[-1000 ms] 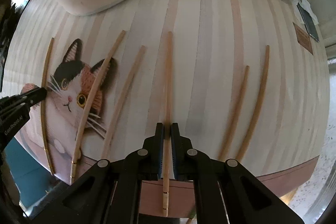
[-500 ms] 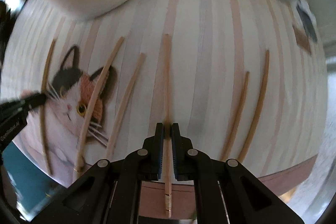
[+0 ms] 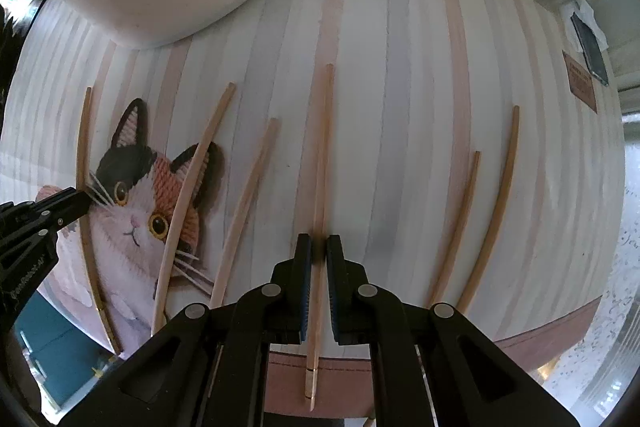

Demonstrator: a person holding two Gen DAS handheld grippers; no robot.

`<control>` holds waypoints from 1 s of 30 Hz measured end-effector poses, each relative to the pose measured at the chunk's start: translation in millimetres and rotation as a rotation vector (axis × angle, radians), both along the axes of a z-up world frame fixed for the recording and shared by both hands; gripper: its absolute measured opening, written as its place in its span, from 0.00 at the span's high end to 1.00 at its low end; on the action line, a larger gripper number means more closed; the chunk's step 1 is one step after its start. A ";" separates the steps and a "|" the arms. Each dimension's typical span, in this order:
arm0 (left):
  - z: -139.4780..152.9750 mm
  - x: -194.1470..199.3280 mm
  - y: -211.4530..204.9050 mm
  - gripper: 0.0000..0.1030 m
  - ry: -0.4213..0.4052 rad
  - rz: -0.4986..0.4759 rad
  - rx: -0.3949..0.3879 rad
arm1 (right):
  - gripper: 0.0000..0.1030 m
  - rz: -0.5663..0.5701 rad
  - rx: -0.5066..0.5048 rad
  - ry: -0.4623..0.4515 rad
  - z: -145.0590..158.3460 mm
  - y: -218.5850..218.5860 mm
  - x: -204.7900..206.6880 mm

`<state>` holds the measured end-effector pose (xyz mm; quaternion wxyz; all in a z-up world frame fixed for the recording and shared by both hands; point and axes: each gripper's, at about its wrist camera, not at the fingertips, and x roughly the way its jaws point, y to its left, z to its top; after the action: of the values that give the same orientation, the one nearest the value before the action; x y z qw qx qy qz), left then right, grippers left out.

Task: Organize utensils
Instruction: 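Grasp a chopstick with the left tool while the right tool grasps and lifts another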

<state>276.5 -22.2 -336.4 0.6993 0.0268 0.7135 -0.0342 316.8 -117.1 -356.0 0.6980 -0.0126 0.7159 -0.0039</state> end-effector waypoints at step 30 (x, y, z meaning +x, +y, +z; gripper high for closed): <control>133.3 -19.6 69.6 0.96 -0.368 0.154 -0.096 | 0.93 -0.219 0.165 -0.320 85.7 -60.1 -45.3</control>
<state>256.9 47.3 -203.1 0.8190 -0.0554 0.5711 -0.0089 271.4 -177.2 -270.2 0.7970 0.1233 0.5909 -0.0231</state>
